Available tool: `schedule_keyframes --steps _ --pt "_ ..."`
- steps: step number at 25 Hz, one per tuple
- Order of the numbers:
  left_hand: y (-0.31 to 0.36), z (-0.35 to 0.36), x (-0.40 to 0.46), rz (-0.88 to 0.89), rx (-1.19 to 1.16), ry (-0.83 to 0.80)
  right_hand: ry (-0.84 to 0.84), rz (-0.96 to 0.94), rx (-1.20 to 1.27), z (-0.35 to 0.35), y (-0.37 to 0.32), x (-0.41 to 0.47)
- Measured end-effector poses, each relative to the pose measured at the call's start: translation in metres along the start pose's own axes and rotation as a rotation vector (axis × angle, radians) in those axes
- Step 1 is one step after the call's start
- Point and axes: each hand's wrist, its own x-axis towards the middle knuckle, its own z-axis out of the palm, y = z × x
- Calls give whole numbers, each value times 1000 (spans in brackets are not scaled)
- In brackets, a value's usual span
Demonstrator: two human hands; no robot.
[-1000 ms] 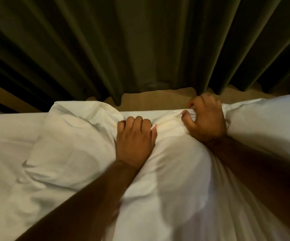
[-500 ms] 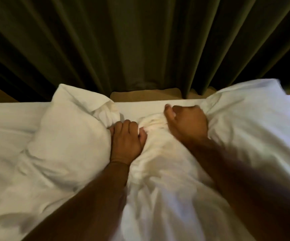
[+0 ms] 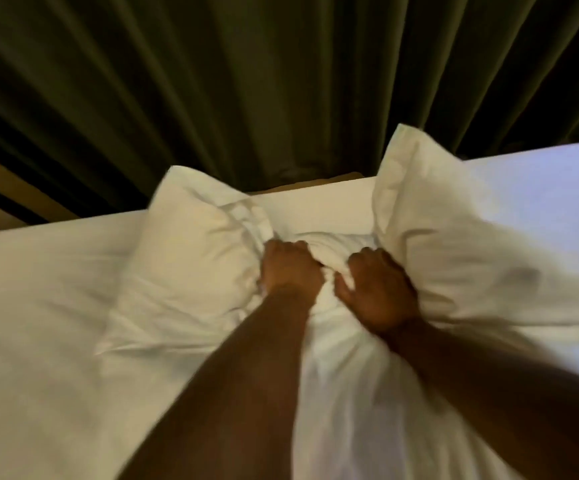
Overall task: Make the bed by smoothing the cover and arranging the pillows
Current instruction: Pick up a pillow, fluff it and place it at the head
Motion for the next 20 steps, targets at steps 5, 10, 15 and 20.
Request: schedule_keyframes --steps 5,10,15,20 --pt "21 -26 -95 45 -3 -173 -376 -60 -273 -53 -18 -49" --pt "25 -77 -206 96 -87 -247 -642 -316 -399 -167 -71 -103" --pt "19 -118 -383 253 -164 -233 -776 -392 -202 -290 -92 -212" --pt "8 -172 -569 252 -294 -245 -954 -309 -177 -434 -135 -322"
